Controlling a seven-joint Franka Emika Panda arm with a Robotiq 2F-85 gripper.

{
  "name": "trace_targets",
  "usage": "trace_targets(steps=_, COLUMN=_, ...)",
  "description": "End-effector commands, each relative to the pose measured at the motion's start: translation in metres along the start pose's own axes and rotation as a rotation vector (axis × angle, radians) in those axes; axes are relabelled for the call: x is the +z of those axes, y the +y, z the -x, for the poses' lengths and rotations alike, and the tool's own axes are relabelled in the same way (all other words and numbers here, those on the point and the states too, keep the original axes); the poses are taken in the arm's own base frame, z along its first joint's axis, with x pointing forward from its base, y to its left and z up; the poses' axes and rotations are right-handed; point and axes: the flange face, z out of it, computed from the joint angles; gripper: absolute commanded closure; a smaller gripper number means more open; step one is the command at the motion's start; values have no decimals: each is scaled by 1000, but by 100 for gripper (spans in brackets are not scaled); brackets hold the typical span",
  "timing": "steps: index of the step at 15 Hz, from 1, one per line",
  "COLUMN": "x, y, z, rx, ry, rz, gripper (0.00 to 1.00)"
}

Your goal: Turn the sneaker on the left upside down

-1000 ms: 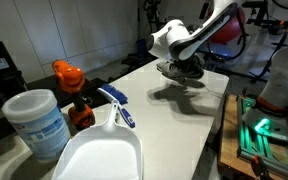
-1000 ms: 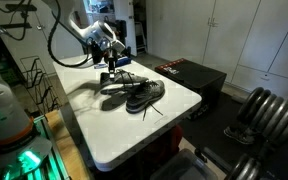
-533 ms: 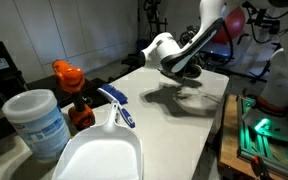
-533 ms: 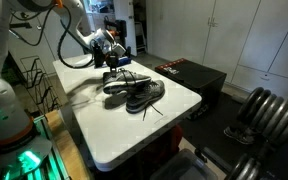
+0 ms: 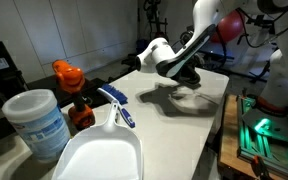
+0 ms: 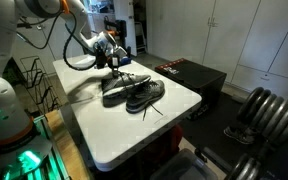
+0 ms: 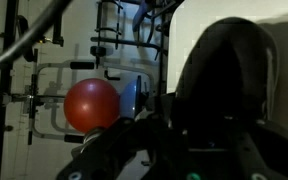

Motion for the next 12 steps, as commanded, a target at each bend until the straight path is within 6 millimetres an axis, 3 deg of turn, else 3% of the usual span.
trace_targets(steps=1, x=-11, y=-13, z=-8, rx=-44, ry=21, rz=-17, gripper=77)
trace_targets(steps=3, x=-15, y=-16, z=-8, rx=-62, ry=26, rz=-19, gripper=73)
trace_targets(steps=4, x=-17, y=-17, z=-8, rx=-65, ry=29, rz=-23, gripper=79)
trace_targets(steps=5, x=-20, y=-17, z=-9, rx=-67, ry=34, rz=-38, gripper=69)
trace_targets(steps=6, x=-23, y=-16, z=-9, rx=-67, ry=39, rz=-51, gripper=47)
trace_targets(steps=8, x=-31, y=-14, z=-8, rx=-67, ry=55, rz=-80, gripper=50)
trace_targets(steps=12, x=-43, y=-15, z=-10, rx=-79, ry=90, rz=-150, gripper=23)
